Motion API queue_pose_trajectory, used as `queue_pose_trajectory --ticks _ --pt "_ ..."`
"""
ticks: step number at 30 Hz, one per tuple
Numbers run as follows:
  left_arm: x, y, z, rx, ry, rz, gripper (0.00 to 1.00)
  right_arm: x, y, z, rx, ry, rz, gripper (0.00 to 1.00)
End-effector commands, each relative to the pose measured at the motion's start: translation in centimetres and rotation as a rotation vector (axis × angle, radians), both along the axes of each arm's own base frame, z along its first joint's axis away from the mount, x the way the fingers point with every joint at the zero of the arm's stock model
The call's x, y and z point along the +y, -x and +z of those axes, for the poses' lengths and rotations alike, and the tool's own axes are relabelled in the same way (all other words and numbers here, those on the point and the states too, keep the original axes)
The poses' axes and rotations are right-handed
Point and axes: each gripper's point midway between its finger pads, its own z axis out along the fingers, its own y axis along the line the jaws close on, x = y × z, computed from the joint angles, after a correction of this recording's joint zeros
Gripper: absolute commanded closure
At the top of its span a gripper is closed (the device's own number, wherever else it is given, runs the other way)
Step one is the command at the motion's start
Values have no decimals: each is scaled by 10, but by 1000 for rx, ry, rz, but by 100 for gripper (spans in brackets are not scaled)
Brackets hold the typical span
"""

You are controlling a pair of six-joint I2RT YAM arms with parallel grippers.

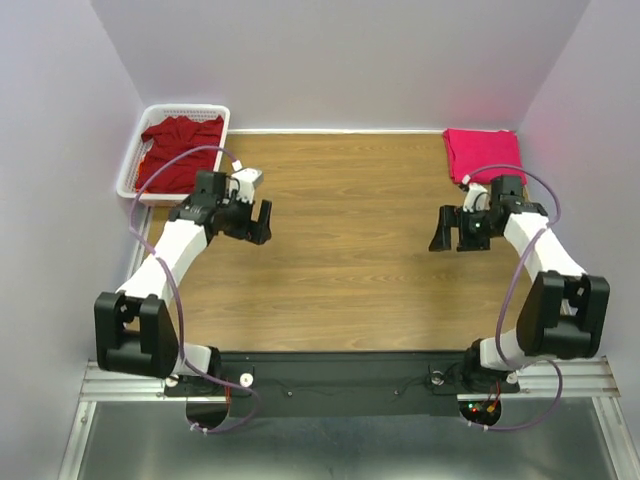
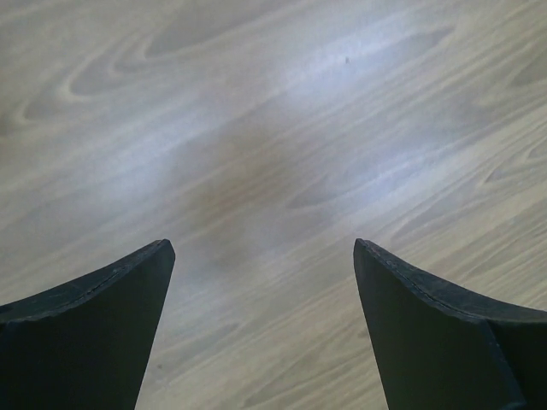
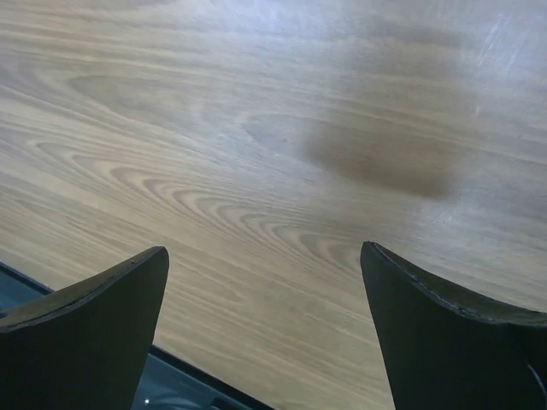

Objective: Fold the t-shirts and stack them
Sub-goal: Neatly place the folded tshirt to the corner

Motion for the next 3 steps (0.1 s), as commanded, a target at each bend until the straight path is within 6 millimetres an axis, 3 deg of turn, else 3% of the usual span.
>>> queue_pose_trajectory --ticks 1,3 --pt "1 2 19 -112 -8 1 1 2 -6 30 -121 -10 -8 0" --pt "2 3 30 -146 -5 7 1 -1 -6 33 -133 9 -11 0"
